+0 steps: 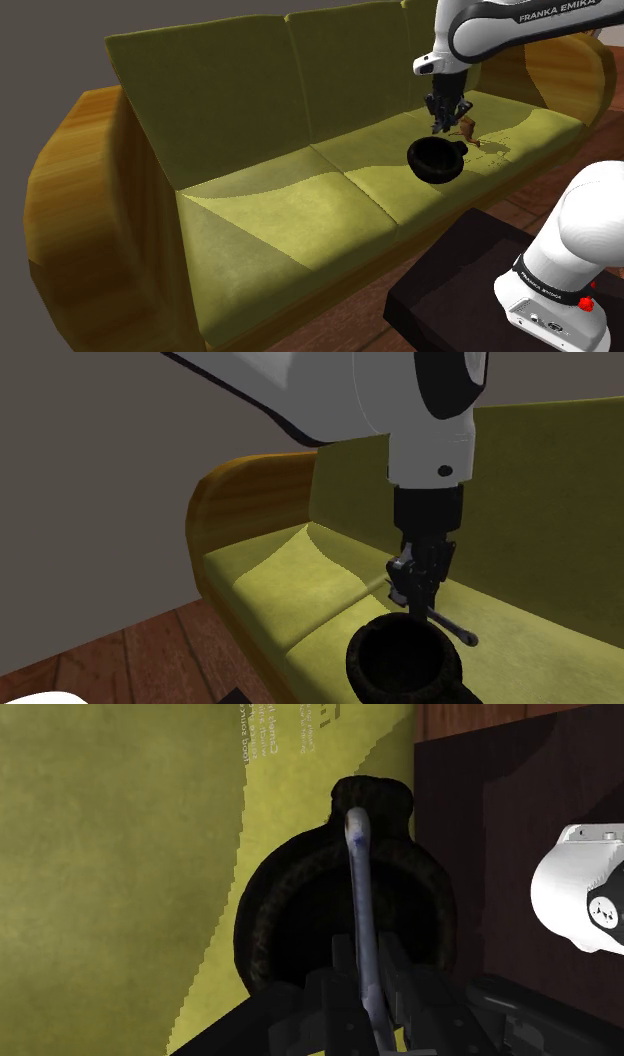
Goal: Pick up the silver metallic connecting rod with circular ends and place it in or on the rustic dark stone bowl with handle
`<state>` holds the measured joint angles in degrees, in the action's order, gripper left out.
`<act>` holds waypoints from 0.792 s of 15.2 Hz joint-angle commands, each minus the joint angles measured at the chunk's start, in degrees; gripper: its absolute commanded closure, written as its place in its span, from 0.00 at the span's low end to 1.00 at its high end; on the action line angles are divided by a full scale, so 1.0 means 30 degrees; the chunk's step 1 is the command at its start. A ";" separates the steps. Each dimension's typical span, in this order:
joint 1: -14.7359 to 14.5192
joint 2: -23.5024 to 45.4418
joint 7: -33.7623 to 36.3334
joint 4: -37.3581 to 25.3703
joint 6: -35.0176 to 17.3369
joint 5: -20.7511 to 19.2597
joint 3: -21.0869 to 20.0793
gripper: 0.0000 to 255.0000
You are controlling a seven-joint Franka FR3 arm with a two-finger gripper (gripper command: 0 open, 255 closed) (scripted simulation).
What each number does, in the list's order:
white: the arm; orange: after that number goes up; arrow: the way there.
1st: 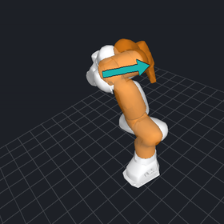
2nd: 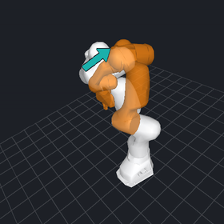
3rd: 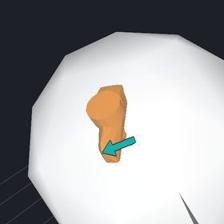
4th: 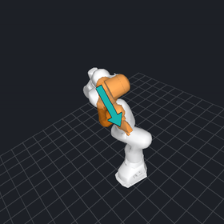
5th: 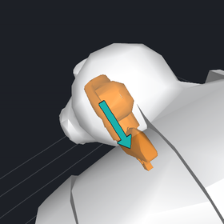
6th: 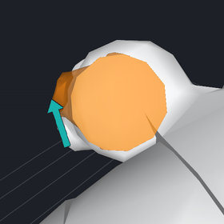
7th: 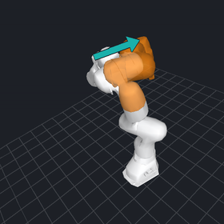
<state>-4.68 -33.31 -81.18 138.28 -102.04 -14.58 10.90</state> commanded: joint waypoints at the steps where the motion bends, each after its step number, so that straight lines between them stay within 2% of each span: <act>1: 0.0022 0.0063 0.0038 0.0418 -0.0488 -0.0064 0.0073 1.00; 10: 0.0106 0.0532 0.0369 0.2361 -0.2882 -0.0355 0.0351 1.00; 12: 0.0106 0.0531 0.0369 0.2362 -0.2882 -0.0354 0.0351 1.00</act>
<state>-4.38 -31.67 -80.10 145.18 -110.52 -15.61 11.94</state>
